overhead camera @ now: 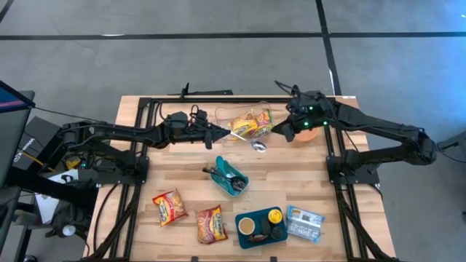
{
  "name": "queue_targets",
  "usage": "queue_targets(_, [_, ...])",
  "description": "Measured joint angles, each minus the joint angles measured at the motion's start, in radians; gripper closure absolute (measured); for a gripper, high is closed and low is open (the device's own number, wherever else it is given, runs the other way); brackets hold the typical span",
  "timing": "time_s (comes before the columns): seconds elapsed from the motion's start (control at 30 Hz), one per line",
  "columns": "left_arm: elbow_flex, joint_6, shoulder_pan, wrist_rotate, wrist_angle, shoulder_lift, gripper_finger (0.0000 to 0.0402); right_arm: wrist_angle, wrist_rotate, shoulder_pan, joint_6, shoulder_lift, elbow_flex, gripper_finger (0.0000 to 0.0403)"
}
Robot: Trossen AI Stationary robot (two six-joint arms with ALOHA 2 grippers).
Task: Pick & Place Food Item
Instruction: Put the silver spoon into the green bin
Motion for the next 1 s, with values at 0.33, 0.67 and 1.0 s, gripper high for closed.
queue_targets(0.33, [0.000,-0.152,-0.066,0.034,-0.197,0.000,0.0398,-0.080,0.080,-0.026,0.001,-0.054,0.000,0.0301])
queue_targets(0.67, [0.000,-0.281,-0.169,-0.049,-0.463,-0.111,0.0399,-0.092,0.083,-0.026,-0.007,-0.023,-0.001,0.0301])
queue_targets(1.0, [0.000,-0.332,-0.243,-0.258,-0.647,-0.232,0.0399,-0.082,0.109,-0.026,-0.022,-0.019,0.000,0.0301])
